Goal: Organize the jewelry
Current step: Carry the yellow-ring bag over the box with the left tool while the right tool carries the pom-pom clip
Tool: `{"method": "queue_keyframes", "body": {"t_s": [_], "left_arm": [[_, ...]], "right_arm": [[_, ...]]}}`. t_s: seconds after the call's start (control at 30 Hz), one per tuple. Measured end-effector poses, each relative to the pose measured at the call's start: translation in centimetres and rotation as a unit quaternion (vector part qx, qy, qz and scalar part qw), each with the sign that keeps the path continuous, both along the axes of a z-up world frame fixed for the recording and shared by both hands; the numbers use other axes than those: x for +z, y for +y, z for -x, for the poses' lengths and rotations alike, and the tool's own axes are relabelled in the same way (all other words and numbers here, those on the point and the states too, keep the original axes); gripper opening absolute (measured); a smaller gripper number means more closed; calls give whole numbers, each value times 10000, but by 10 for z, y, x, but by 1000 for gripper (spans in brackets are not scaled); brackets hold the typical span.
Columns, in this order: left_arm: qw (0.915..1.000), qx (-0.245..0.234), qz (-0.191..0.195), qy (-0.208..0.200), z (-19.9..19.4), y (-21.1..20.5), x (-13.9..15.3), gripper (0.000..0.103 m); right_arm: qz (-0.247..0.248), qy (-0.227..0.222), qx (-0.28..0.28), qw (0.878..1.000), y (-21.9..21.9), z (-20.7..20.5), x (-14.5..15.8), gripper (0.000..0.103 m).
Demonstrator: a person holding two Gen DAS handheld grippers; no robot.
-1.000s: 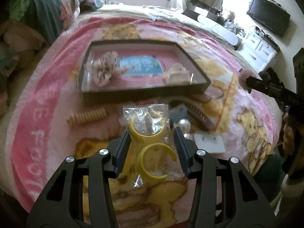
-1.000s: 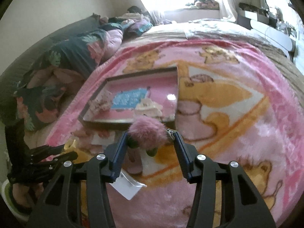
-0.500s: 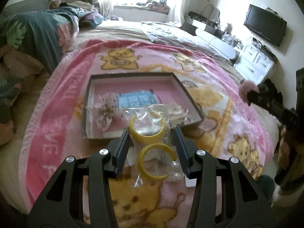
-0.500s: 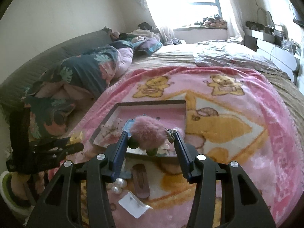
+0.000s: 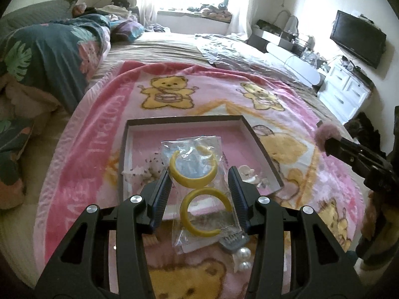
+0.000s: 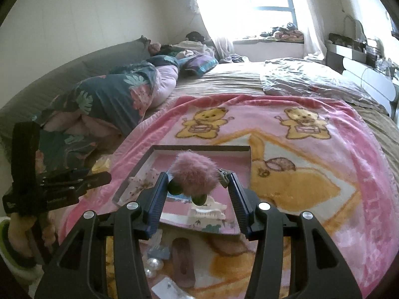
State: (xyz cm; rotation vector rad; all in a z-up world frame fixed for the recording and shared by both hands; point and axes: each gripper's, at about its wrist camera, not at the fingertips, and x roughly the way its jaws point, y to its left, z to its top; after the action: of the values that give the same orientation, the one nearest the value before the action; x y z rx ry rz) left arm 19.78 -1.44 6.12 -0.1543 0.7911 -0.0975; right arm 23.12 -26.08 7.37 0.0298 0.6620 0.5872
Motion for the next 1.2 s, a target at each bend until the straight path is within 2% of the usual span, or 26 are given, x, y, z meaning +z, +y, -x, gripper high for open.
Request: {"method": "queue_keyframes", "body": {"t_s": [0.2,0.47,0.6,0.8,1.2], "left_arm": [[9998,10,-64,177,-23,-2,-16,38],[9983,-80,-210,530,-50,-13,-53,38],[9973,-81,-264,685,-61,-17,-69,38],[9956,-62,-356,860,-75,-19,-88,38],[9927,-39,-462,1115,-87,-13,-111,38]], "right_arm": [[80,76,40,9999,14,-26,-8,48],[287,244,117,9992,27,-59,-30,48],[355,438,154,9983,31,-76,-48,48],[714,661,234,9950,44,-96,-81,48],[1085,920,350,9892,64,-114,-124,48]]}}
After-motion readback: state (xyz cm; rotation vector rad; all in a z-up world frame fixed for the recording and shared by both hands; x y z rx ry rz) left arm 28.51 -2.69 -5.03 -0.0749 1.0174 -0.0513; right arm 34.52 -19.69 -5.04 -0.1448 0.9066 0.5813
